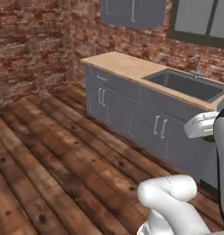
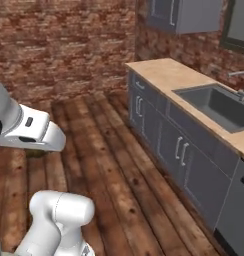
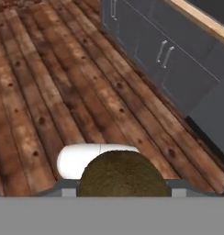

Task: Take the broccoli, kiwi, and lemon from the freezer and place them in the bowl on the counter.

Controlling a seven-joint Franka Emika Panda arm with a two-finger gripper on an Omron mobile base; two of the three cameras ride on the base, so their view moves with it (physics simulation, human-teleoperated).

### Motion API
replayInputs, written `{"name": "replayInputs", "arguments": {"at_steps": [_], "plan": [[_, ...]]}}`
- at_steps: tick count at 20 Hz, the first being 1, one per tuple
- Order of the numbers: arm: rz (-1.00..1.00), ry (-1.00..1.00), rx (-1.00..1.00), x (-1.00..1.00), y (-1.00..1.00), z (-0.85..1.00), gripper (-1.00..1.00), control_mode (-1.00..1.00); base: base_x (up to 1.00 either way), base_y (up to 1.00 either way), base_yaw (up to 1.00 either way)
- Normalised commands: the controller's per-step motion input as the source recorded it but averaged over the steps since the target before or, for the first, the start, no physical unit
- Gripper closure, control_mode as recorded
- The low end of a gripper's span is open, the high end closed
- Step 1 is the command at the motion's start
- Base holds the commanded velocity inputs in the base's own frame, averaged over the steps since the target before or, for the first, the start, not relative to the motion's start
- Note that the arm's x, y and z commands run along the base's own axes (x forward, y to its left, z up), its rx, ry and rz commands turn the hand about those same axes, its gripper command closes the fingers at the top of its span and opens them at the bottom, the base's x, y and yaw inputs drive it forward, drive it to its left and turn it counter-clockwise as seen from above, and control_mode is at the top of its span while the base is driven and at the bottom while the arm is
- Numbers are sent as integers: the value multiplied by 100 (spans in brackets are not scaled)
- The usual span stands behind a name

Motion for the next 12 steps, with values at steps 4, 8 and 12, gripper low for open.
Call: {"name": "replayInputs", "arguments": {"at_steps": [4,8,12], "plan": [[0,0,0,0,0,0,100,100,49,0,-72],[0,0,0,0,0,0,100,100,51,0,-72],[0,0,0,0,0,0,100,100,76,0,-62]]}}
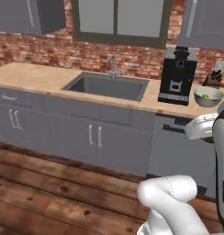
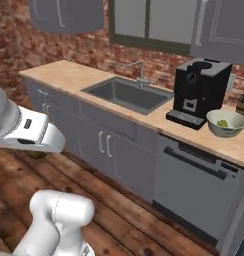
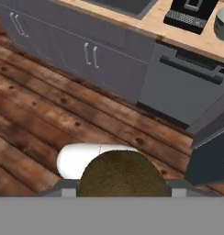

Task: Take the broccoli, kiwi, and lemon from the freezer and place them in the bowl on the counter.

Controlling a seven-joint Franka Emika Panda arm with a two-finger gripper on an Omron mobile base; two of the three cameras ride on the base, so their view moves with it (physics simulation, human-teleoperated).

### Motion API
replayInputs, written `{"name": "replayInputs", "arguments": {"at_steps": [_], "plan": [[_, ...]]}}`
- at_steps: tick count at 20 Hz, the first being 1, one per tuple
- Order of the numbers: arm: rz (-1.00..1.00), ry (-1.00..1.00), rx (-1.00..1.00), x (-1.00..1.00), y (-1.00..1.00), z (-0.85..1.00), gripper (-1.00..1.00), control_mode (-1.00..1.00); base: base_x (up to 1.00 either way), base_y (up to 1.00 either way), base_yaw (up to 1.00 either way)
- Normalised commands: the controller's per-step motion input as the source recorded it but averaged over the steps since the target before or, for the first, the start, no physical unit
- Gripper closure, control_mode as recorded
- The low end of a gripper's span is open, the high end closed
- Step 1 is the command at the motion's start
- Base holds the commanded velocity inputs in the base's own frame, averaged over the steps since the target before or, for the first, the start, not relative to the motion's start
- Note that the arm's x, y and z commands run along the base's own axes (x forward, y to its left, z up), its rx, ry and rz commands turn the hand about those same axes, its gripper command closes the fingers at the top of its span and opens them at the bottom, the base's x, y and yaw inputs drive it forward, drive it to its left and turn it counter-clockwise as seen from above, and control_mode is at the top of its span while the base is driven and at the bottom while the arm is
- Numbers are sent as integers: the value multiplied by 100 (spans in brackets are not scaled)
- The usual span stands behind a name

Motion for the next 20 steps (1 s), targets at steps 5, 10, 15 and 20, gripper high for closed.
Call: {"name": "replayInputs", "arguments": {"at_steps": [5,10,15,20], "plan": [[0,0,0,0,0,0,100,100,96,0,-51],[0,0,0,0,0,0,100,100,100,-19,-34],[0,0,0,0,0,0,100,100,97,-42,-30],[0,0,0,0,0,0,100,100,79,-37,-42]]}}
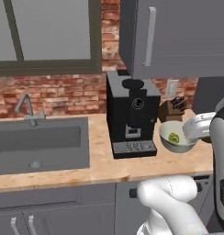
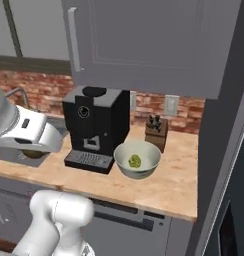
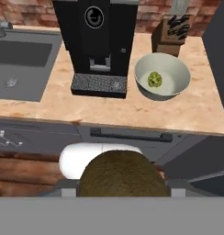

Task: Take the broccoli, kiwi, and lemon from the freezer and place them in the bowl on the counter.

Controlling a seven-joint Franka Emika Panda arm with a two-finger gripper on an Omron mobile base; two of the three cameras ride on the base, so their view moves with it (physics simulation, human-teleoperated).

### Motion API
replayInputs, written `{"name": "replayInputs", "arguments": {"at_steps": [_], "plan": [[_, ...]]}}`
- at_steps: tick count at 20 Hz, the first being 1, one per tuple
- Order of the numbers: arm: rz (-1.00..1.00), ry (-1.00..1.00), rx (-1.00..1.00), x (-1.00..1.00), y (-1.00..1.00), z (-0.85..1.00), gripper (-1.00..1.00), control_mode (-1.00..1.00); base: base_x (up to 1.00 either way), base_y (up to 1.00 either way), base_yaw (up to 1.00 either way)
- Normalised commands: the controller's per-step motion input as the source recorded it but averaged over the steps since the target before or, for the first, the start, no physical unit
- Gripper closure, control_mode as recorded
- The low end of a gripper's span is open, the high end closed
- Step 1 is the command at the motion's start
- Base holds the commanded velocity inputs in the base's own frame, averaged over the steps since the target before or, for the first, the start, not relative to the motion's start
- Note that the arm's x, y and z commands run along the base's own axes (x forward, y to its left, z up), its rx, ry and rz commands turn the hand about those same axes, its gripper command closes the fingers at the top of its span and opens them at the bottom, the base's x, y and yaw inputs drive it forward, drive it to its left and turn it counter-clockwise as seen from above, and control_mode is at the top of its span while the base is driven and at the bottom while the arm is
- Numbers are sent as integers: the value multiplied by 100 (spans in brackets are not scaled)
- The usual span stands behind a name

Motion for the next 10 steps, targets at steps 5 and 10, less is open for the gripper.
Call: {"name": "replayInputs", "arguments": {"at_steps": [5,10], "plan": [[0,0,0,0,0,0,100,100,50,-15,-35],[0,0,0,0,0,0,100,100,2,-40,-3]]}}
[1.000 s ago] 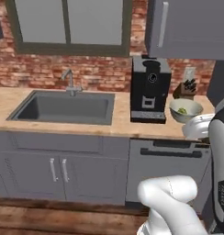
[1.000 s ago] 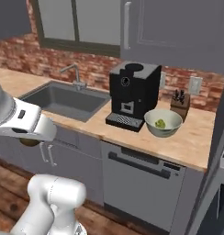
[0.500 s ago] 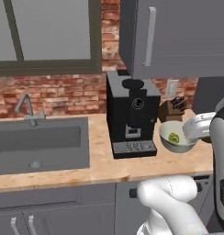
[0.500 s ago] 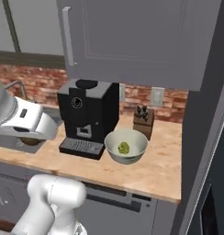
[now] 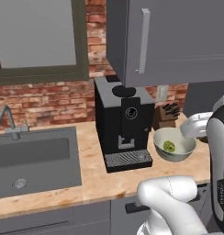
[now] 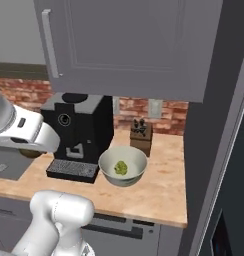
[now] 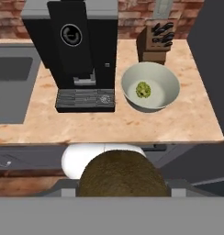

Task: Take the broccoli, kiwi, and lemon from the freezer and place them in the bowl on the counter.

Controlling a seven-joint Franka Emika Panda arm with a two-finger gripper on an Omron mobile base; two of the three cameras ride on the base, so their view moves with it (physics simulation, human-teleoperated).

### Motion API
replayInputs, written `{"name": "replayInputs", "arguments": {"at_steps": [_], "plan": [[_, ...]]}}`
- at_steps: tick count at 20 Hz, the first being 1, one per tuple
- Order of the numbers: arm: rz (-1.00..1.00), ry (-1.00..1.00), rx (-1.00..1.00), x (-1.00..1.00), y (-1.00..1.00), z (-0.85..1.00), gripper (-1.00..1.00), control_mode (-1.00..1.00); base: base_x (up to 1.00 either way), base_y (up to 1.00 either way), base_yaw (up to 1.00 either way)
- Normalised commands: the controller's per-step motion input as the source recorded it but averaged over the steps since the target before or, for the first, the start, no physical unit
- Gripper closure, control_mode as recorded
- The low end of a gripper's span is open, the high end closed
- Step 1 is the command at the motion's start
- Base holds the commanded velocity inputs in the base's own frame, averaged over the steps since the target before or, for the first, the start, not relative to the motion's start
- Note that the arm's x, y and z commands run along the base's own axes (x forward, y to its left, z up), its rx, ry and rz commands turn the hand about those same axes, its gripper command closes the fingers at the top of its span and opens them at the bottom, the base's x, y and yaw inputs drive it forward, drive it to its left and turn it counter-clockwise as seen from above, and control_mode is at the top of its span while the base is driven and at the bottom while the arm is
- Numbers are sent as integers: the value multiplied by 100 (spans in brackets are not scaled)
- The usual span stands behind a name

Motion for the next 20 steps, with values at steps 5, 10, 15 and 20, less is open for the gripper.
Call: {"name": "replayInputs", "arguments": {"at_steps": [5,10,15,20], "plan": [[0,0,0,0,0,0,100,100,0,-71,-10],[0,0,0,0,0,0,100,100,0,-59,-20],[0,0,0,0,0,0,100,100,0,-12,-24],[0,0,0,0,0,0,100,100,27,-4,-1]]}}
